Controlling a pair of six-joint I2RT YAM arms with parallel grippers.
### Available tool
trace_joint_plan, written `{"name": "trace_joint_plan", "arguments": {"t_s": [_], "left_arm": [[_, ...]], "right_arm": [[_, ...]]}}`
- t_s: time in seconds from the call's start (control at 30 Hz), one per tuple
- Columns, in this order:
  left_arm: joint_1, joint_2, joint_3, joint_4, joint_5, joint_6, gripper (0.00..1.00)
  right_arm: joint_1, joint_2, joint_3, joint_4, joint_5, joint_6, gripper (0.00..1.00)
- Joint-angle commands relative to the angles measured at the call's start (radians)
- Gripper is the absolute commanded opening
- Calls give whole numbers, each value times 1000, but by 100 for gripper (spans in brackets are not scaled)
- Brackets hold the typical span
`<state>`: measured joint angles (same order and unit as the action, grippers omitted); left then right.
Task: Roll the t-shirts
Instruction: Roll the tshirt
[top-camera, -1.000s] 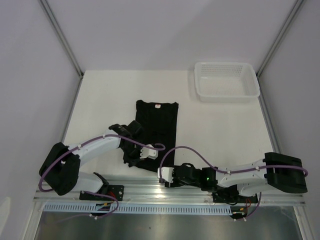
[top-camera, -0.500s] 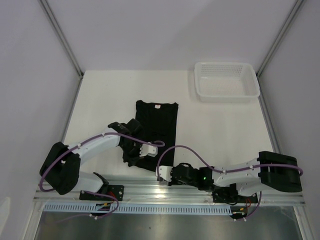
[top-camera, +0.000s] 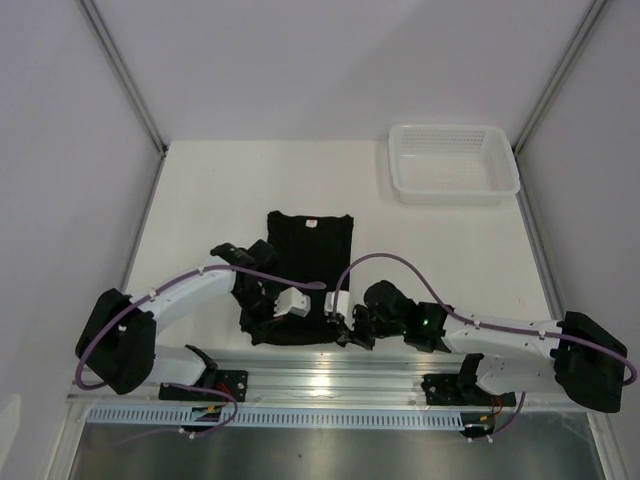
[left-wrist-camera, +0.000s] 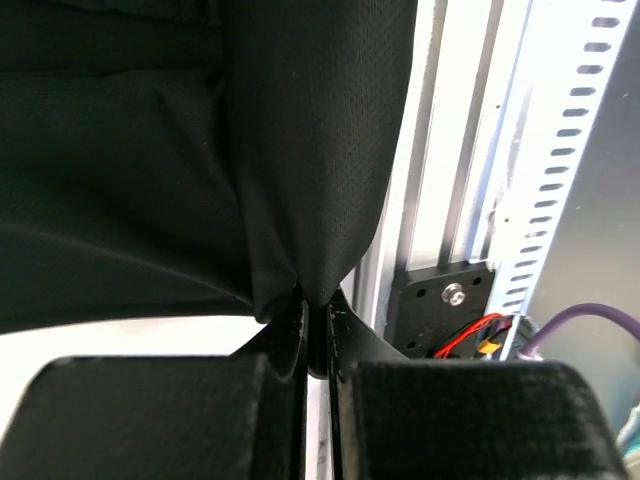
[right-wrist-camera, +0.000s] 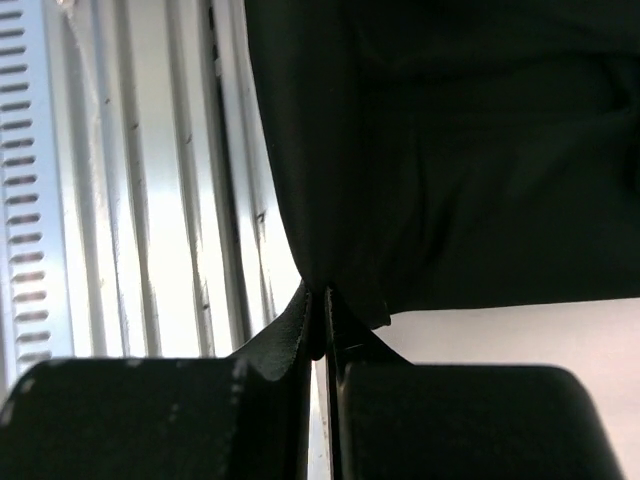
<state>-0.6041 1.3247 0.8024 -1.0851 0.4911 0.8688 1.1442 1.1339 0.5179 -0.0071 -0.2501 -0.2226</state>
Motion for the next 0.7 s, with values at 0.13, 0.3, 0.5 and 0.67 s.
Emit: {"name": "trace_joint_plan", "arguments": {"t_s": [0.13, 0.3, 0.5, 0.67], "left_arm": [[102, 120, 80, -52, 61, 50, 6], [141, 214, 129, -41, 37, 67, 12], [155, 254, 147, -35, 30, 71, 14], [197, 275, 179, -42, 21, 73, 27]], "right_arm": [[-136, 131, 79, -62, -305, -38, 0], [-199, 194, 102, -30, -339, -40, 0], [-233, 270, 154, -27, -357, -70, 0], [-253, 331, 185, -25, -354, -84, 0]]}}
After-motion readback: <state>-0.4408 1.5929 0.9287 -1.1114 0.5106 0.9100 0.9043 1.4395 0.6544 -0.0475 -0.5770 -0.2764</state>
